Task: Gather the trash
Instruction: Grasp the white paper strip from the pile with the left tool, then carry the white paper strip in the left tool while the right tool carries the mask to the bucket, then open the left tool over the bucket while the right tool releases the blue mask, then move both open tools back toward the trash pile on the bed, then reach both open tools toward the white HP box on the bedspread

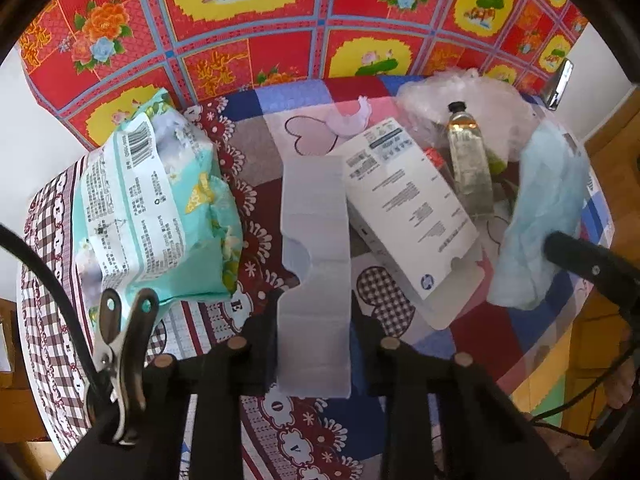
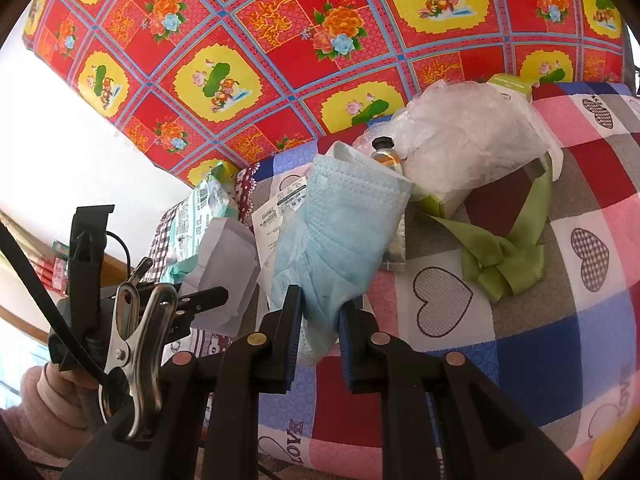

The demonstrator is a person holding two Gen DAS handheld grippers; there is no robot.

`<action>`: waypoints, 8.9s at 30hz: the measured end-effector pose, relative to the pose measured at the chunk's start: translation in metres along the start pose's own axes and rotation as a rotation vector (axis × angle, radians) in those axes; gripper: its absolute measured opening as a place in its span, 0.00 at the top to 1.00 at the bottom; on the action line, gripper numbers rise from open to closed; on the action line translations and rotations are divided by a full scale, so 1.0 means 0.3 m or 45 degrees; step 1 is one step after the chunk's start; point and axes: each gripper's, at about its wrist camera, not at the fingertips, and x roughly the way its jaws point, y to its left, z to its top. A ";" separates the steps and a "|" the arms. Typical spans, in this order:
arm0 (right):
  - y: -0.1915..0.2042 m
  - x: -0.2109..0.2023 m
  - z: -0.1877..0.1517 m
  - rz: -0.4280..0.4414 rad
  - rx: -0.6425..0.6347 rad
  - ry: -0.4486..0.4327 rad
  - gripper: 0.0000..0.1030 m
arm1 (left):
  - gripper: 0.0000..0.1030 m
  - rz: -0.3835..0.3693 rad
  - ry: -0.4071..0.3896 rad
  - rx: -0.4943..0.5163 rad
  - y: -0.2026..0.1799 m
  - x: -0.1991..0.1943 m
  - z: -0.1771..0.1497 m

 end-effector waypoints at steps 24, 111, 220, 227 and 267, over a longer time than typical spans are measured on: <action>0.241 0.038 -0.047 0.017 -0.134 0.027 0.83 | 0.71 -0.011 -0.196 -0.170 0.201 -0.286 -0.168; 1.827 1.198 -0.229 0.183 -1.022 0.524 0.83 | 0.72 0.184 -0.206 -1.001 1.753 -0.136 -0.797; 1.309 0.564 -0.103 0.255 -0.602 0.198 0.75 | 0.61 0.273 -0.174 -0.666 1.105 -0.363 -0.565; 1.163 0.458 -0.082 0.246 -0.572 0.151 0.75 | 0.61 0.244 -0.169 -0.610 0.948 -0.348 -0.496; 0.482 0.081 -0.057 -0.132 -0.095 -0.102 0.75 | 0.61 -0.009 -0.153 -0.083 0.384 -0.206 -0.134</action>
